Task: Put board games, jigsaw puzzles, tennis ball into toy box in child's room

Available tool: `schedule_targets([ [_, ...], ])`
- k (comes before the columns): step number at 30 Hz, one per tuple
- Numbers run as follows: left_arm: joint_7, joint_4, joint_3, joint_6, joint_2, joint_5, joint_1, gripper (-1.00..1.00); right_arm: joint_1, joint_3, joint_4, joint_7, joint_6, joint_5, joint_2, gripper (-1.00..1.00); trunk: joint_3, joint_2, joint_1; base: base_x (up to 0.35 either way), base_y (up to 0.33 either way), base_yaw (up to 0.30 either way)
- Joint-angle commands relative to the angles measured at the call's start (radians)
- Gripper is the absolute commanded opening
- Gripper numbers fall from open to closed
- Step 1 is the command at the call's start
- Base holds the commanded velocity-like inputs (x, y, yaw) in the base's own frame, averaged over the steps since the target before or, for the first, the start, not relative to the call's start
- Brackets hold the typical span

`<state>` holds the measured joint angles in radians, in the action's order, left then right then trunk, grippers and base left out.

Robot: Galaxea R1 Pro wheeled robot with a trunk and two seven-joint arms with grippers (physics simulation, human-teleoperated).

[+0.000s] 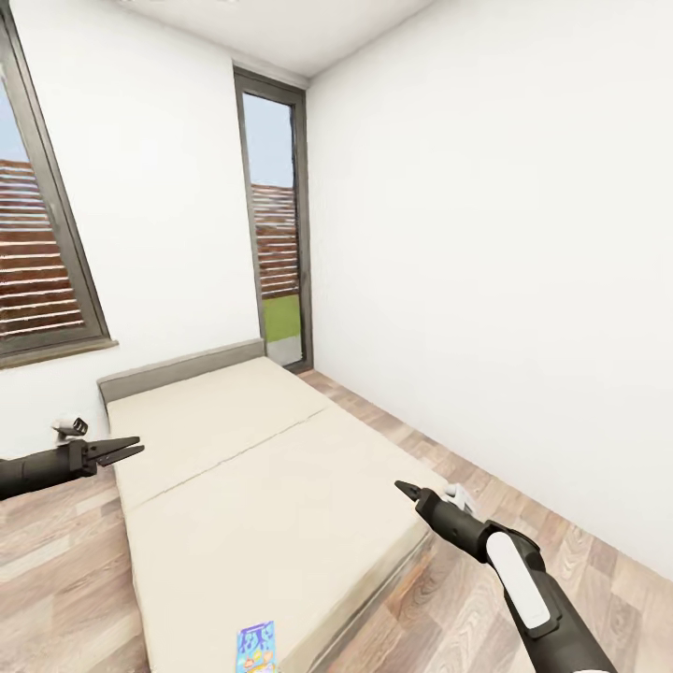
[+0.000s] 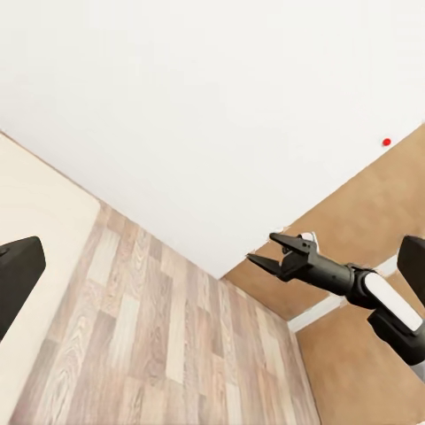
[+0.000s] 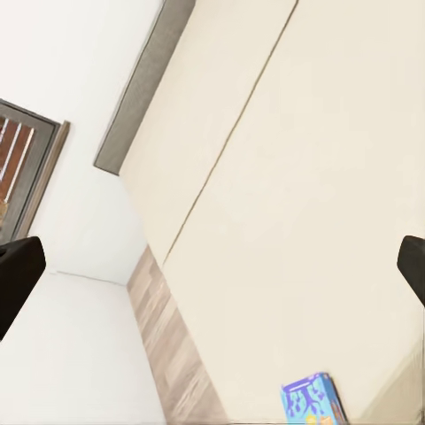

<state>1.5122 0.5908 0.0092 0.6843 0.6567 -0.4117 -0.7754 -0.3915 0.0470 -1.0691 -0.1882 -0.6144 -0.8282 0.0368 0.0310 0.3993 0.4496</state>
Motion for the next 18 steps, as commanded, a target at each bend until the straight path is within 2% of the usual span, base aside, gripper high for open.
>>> schedule_targets([
  [1,0.003,0.0,-0.001,0.011,0.0,0.0,-0.001,1.0,0.0,0.002,0.0,-0.004,-0.005,0.0,0.0,1.0,0.0,0.001,0.0,0.004,-0.287,0.254],
  [18,0.004,0.0,-0.001,0.011,0.0,0.002,-0.001,1.0,0.0,0.001,0.0,-0.004,-0.005,0.0,-0.002,1.0,0.0,0.001,0.0,0.001,-0.288,0.278],
])
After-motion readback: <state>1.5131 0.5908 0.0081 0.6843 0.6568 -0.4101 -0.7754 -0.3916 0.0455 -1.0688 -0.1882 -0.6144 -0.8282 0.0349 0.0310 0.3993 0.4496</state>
